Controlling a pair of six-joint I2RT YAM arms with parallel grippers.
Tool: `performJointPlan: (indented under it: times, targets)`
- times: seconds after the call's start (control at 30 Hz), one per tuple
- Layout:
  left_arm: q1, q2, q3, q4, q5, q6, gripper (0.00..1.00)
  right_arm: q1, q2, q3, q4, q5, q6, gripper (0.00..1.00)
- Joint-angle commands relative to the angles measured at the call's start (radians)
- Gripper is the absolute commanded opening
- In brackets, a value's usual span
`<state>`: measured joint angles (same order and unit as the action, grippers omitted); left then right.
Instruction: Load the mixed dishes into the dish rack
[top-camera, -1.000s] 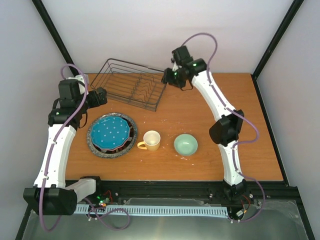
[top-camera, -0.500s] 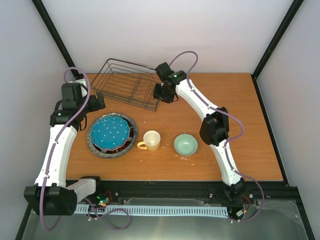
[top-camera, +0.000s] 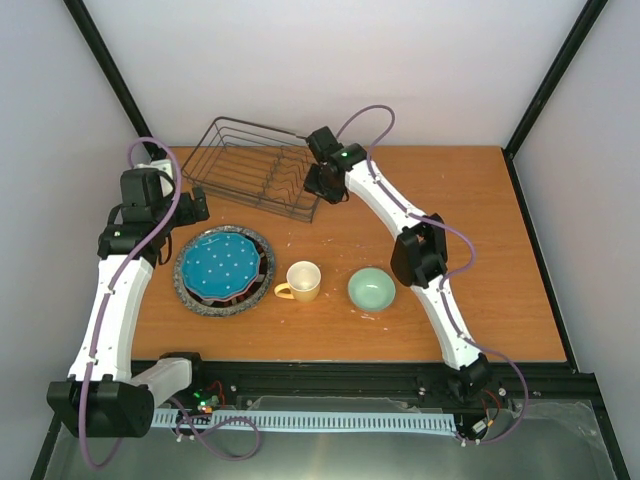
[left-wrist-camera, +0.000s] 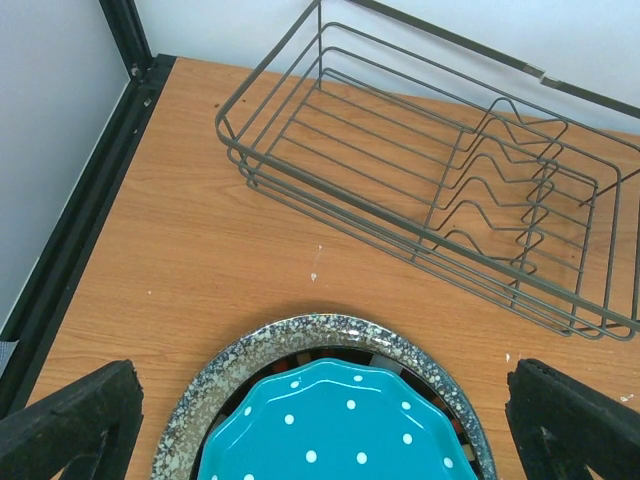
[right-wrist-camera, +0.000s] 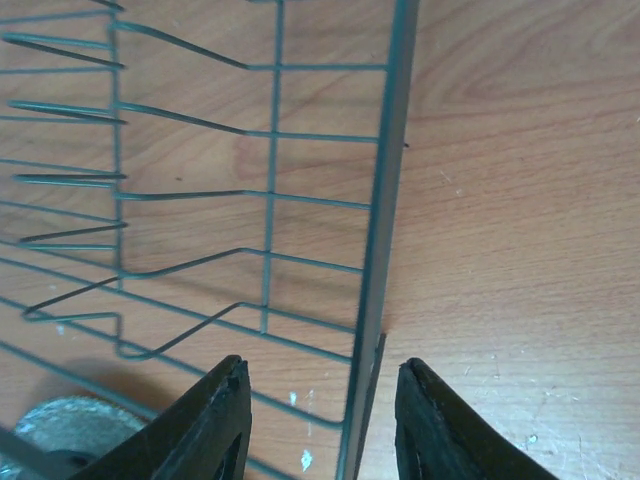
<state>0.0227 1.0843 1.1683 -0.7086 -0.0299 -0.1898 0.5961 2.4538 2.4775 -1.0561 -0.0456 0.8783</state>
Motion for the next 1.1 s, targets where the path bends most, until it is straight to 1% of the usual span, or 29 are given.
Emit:
performJointPlan:
  times: [0.0,0.13,0.17,0.2,0.23,0.27,0.3,0.47,0.67,0.77,0.9,1.07]
  targets:
    - [0.005,-0.020,0.000,0.018,0.000,0.029,1.00,0.008,0.054,0.019,-0.009,-0.009,0.028,0.41]
    - [0.005,-0.022,-0.013,0.022,0.000,0.029,1.00,0.017,0.059,0.018,0.009,-0.007,0.027,0.39]
    - [0.005,-0.024,-0.018,0.025,-0.001,0.029,1.00,0.020,0.056,0.018,0.015,0.002,0.025,0.35]
    - [0.005,-0.025,-0.022,0.029,0.000,0.030,1.00,0.021,0.055,0.019,0.020,0.004,0.024,0.28]
    - [0.005,-0.026,-0.027,0.032,0.001,0.030,1.00,0.021,0.054,0.022,0.023,0.006,0.023,0.18]
    - [0.005,-0.025,-0.030,0.034,0.002,0.030,1.00,0.021,0.054,0.024,0.024,0.008,0.021,0.06]
    - [0.005,-0.023,-0.033,0.036,0.003,0.030,1.00,0.020,0.055,0.024,0.026,0.007,0.017,0.03]
    - [0.005,-0.025,-0.038,0.035,0.001,0.030,1.00,0.021,0.041,0.027,0.003,0.030,-0.021,0.03]
    - [0.005,-0.037,-0.040,0.030,-0.002,0.027,1.00,0.010,-0.029,0.019,-0.062,0.154,-0.119,0.03]
    - [0.005,-0.049,-0.053,0.032,-0.001,0.024,1.00,-0.016,-0.080,-0.012,-0.064,0.203,-0.163,0.03]
    - [0.005,-0.058,-0.071,0.024,0.000,0.018,1.00,-0.059,-0.124,-0.012,-0.089,0.234,-0.220,0.03]
    - [0.005,-0.070,-0.084,0.026,-0.009,0.016,1.00,-0.121,-0.163,-0.027,-0.136,0.228,-0.340,0.03]
